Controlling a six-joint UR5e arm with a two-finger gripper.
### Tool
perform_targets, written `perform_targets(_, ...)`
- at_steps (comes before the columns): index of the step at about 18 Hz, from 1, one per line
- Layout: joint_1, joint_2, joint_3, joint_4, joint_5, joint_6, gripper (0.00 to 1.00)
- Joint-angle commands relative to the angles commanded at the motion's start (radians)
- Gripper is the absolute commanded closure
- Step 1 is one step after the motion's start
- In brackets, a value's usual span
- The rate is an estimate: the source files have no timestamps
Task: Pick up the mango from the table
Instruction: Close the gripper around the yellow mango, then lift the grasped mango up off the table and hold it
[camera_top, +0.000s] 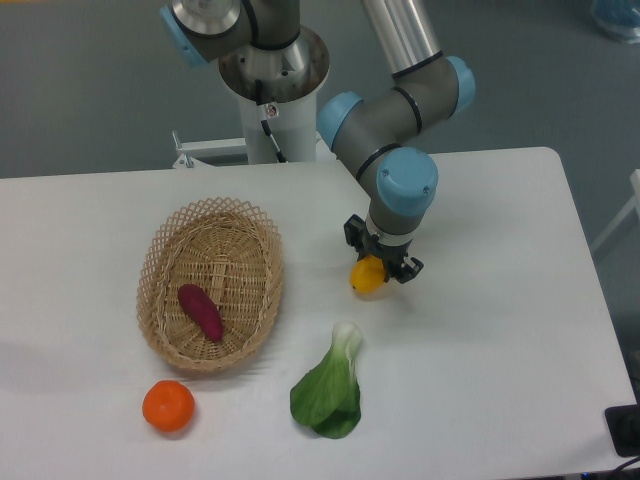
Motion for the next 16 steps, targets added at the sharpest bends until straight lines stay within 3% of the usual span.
perform_targets(6,0.008,0.003,0.051,-0.017,-0.002,0.002,0.55)
perform_targets(10,0.009,-0.005,0.126,-0.055,-0.011,-0.002,0.55)
perform_targets(16,0.009,-0.021,0.183,-0.052,-0.023,-0.012,0.55)
